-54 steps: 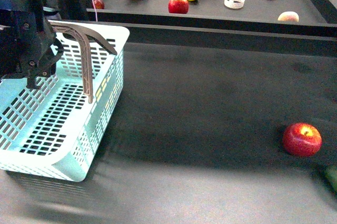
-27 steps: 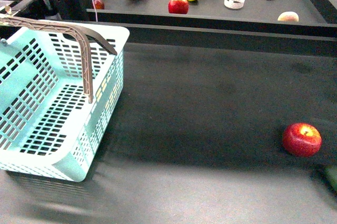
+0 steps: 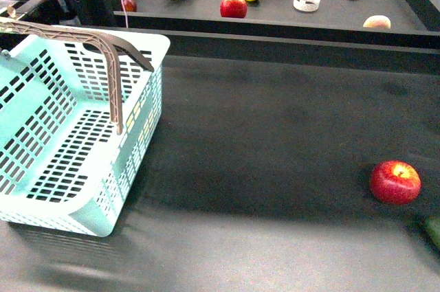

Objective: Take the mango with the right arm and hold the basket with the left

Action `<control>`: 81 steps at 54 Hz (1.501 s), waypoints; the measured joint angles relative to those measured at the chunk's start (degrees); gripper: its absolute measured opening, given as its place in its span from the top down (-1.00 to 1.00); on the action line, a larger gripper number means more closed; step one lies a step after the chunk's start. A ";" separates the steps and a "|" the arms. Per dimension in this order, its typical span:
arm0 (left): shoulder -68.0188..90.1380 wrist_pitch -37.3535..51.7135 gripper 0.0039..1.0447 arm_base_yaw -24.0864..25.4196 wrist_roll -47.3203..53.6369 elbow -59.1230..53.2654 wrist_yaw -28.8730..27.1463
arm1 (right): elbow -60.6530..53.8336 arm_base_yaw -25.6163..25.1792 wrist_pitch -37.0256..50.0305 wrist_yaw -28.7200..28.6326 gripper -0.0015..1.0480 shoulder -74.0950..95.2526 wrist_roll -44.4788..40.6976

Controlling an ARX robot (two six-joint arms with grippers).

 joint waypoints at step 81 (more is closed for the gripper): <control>-50.90 -35.32 0.93 1.40 58.23 -3.08 32.24 | 0.00 0.00 0.00 0.00 -0.85 0.00 0.00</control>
